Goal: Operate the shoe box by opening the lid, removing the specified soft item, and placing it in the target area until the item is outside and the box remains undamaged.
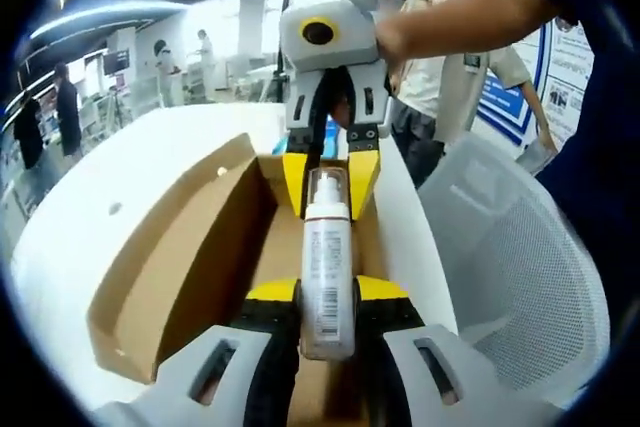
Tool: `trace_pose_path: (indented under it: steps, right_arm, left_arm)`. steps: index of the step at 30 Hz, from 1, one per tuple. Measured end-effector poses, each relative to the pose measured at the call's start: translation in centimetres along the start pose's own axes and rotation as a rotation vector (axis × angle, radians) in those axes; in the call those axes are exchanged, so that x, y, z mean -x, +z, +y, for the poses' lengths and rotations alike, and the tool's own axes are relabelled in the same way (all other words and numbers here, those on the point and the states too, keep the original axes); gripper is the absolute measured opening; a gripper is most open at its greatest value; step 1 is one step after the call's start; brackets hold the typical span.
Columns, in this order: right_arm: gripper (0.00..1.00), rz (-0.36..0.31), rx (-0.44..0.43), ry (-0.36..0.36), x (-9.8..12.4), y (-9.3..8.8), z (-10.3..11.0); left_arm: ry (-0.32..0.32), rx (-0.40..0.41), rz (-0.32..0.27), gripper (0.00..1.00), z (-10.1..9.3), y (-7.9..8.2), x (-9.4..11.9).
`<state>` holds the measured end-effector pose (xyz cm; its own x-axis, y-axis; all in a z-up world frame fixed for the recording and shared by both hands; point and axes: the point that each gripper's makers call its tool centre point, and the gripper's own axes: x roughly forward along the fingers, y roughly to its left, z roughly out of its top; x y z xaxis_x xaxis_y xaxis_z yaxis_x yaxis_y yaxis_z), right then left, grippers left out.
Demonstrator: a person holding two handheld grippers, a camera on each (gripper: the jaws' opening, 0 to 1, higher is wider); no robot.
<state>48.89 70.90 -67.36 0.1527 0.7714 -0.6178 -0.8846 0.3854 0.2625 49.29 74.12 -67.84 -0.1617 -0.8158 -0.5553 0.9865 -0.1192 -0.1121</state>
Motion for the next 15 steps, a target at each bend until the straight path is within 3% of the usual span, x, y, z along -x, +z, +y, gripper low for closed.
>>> trace_pose_path:
  steps: [15]
  right_arm:
    - [0.21, -0.05, -0.007, 0.02, 0.8, 1.5, 0.9]
  left_arm:
    - [-0.048, 0.025, -0.043, 0.17, -0.5, 1.3, 0.3]
